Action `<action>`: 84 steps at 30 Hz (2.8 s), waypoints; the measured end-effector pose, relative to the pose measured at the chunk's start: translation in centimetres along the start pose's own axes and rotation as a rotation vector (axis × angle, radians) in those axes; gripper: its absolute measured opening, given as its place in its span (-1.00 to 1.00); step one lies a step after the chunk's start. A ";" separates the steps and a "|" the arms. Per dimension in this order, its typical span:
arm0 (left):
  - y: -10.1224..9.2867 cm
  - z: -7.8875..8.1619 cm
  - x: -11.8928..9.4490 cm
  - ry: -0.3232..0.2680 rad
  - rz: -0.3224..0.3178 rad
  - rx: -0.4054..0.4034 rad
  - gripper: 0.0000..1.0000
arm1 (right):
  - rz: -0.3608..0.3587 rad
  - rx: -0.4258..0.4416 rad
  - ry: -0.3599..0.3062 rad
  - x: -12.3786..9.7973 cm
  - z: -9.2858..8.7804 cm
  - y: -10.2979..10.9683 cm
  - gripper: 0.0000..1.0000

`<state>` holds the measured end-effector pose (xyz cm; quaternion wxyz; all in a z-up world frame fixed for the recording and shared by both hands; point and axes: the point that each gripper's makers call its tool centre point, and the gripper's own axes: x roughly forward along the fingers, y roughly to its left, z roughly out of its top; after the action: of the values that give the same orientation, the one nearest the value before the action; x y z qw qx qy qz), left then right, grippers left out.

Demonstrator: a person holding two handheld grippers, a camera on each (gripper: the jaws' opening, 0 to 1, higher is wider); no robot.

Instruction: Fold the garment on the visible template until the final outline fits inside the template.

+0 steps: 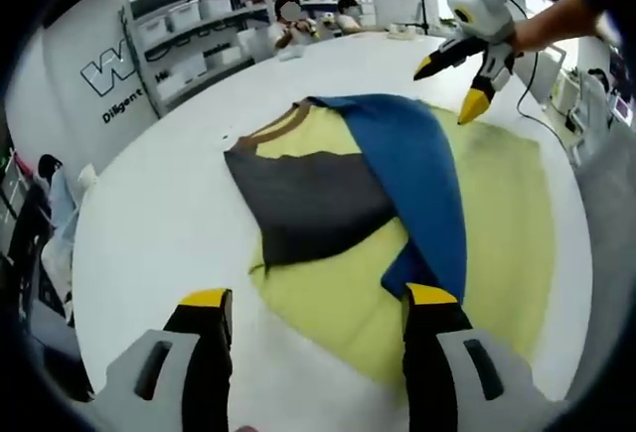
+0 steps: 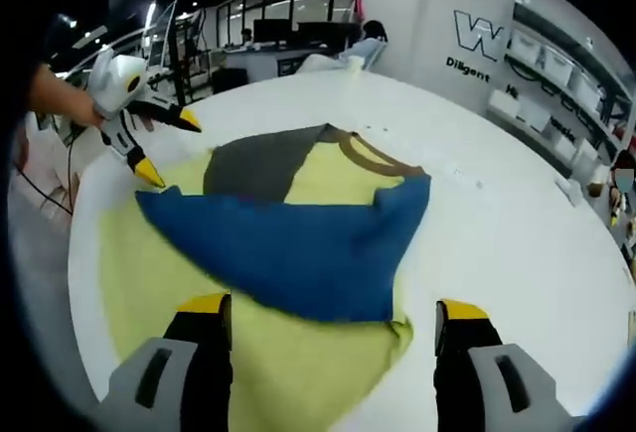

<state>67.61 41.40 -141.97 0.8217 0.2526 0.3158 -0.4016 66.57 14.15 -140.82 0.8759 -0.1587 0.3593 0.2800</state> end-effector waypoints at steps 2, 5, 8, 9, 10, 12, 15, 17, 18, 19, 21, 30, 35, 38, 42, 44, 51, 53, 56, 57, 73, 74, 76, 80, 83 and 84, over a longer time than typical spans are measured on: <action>-0.3 -0.4 -0.4 0.007 -0.001 0.007 0.36 | -0.002 -0.006 0.007 -0.2 -0.4 0.1 0.66; -0.6 -0.8 -0.9 0.014 0.001 0.026 0.38 | 0.010 -0.062 0.044 -0.7 -1.9 0.6 0.68; -1.3 -1.3 -1.6 0.017 0.002 0.071 0.38 | 0.024 -0.135 0.083 -1.4 -3.4 1.2 0.69; -1.5 -1.5 -1.7 0.025 -0.001 0.086 0.37 | 0.029 -0.138 0.096 -1.6 -4.0 1.4 0.69; -1.9 -1.8 -1.8 0.033 -0.009 0.089 0.37 | 0.031 -0.143 0.104 -1.7 -4.4 1.4 0.69; -2.5 -2.2 -2.0 0.044 -0.021 0.108 0.38 | 0.031 -0.149 0.104 -2.0 -4.9 1.6 0.70; -2.8 -2.6 -2.3 0.044 -0.024 0.102 0.36 | 0.037 -0.139 0.108 -2.4 -5.4 1.8 0.71; -2.8 -3.0 -2.6 0.049 -0.023 0.092 0.37 | 0.041 -0.145 0.112 -2.6 -5.8 2.1 0.72; -2.9 -3.2 -2.8 0.051 -0.024 0.093 0.37 | 0.048 -0.153 0.117 -2.8 -6.1 2.3 0.72; -3.0 -3.3 -2.9 0.054 -0.027 0.095 0.38 | 0.051 -0.160 0.120 -2.9 -6.3 2.5 0.72; -3.1 -3.8 -3.2 0.064 -0.032 0.101 0.38 | 0.059 -0.179 0.133 -3.2 -6.8 2.7 0.73; -5.0 -4.9 -3.9 0.090 -0.059 0.143 0.17 | 0.089 -0.266 0.164 -4.2 -8.8 4.0 0.69; -5.9 -5.1 -4.2 0.079 -0.080 0.178 0.11 | 0.090 -0.296 0.146 -4.5 -8.8 4.3 0.73; -6.6 -5.3 -4.6 0.060 -0.098 0.186 0.14 | 0.097 -0.334 0.121 -4.7 -8.8 4.5 0.73; -7.3 -5.8 -4.9 0.054 -0.110 0.134 0.24 | 0.099 -0.337 0.122 -4.9 -9.0 4.4 0.78; -7.6 -5.9 -5.1 0.050 -0.114 0.130 0.30 | 0.106 -0.350 0.122 -5.0 -9.1 4.5 0.80; -9.5 -6.3 -5.5 0.061 -0.150 0.123 0.30 | 0.134 -0.392 0.138 -5.3 -9.4 5.1 0.80; -9.7 -6.3 -5.5 0.063 -0.154 0.115 0.30 | 0.134 -0.396 0.137 -5.3 -9.4 5.2 0.78; -9.7 -6.4 -5.5 0.062 -0.150 0.107 0.32 | 0.127 -0.399 0.138 -5.4 -9.4 5.2 0.78; -9.7 -6.4 -5.5 0.062 -0.147 0.103 0.33 | 0.126 -0.401 0.137 -5.3 -9.4 5.2 0.77; -9.0 -6.1 -5.7 0.088 -0.086 0.159 0.66 | 0.138 -0.406 0.146 -5.3 -9.3 6.9 0.89; -9.0 -6.0 -5.7 0.092 -0.082 0.177 0.69 | 0.137 -0.406 0.142 -5.3 -9.2 6.9 0.88; -9.1 -5.9 -5.6 0.100 -0.082 0.180 0.70 | 0.139 -0.398 0.129 -5.2 -8.6 7.1 0.89; -9.6 -4.7 -5.7 0.060 -0.092 0.186 0.58 | 0.137 -0.356 0.087 -5.2 -7.2 7.4 0.91; -10.4 -3.4 -5.7 0.028 -0.110 0.150 0.40 | 0.136 -0.346 0.069 -5.4 -6.5 7.7 0.91; -10.7 -3.3 -5.5 0.027 -0.120 0.131 0.35 | 0.138 -0.340 0.059 -5.4 -6.3 8.0 0.91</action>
<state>55.17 40.48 -141.89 0.7735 0.2919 0.3143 -0.4666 55.23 15.43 -141.90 0.8044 -0.2874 0.3424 0.3913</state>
